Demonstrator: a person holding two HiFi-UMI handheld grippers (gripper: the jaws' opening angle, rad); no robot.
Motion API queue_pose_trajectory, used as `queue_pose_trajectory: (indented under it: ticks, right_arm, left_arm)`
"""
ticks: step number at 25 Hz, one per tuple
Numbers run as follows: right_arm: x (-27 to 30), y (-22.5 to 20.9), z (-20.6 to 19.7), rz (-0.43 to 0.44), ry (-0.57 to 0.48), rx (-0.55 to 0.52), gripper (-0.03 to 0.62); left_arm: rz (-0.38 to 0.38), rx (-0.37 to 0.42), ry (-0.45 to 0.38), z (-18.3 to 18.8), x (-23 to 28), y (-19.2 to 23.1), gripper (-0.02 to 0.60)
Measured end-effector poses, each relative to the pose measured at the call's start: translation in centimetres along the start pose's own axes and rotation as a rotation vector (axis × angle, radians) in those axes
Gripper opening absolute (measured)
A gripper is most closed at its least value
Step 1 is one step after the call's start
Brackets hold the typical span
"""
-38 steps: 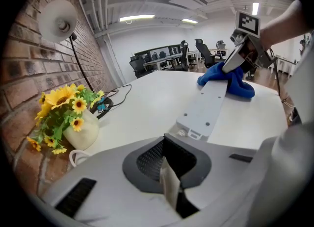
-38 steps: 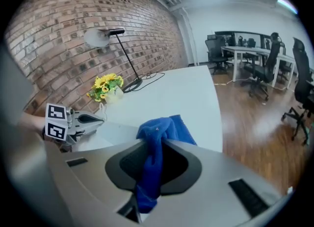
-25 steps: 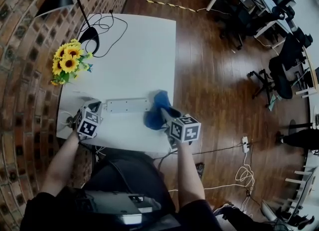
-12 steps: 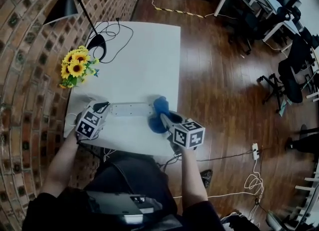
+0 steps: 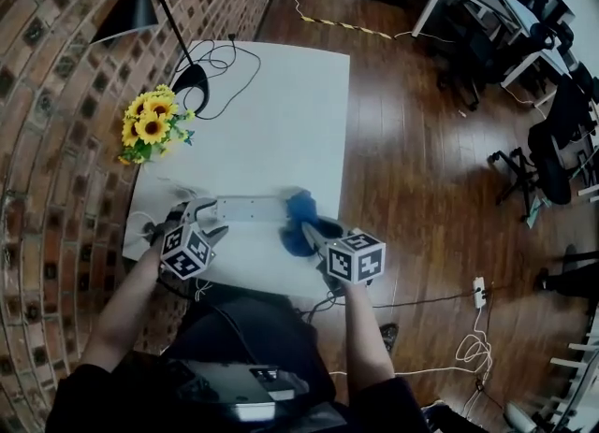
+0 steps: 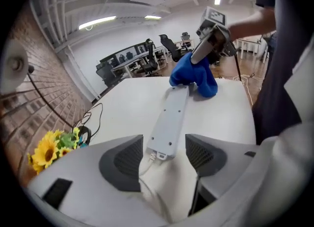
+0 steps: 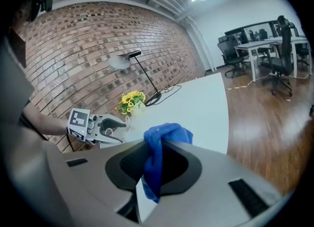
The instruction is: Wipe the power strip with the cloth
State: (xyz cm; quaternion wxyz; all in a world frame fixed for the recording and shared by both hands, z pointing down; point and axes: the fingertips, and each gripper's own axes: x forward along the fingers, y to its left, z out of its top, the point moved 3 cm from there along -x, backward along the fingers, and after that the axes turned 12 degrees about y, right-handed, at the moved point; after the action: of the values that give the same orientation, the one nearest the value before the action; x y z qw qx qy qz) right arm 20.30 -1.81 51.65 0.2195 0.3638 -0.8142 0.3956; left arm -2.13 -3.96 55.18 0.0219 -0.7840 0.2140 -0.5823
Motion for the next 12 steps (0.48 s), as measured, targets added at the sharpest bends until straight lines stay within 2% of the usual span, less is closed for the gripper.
queue_pose_trajectory:
  ticks: [4, 8, 12]
  right_arm:
    - [0.3, 0.0, 0.2, -0.032, 0.034, -0.003, 0.055]
    - [0.0, 0.1, -0.1, -0.074, 0.061, 0.019, 0.054]
    - [-0.8, 0.0, -0.1, -0.113, 0.067, 0.038, 0.055]
  left_arm:
    - [-0.014, 0.073, -0.019, 1.2, 1.5, 0.9, 0.295]
    - [-0.146, 0.141, -0.012, 1.7, 3.1, 0.8, 0.322]
    - [-0.28, 0.169, 0.025, 1.5, 5.0, 0.3, 0.328]
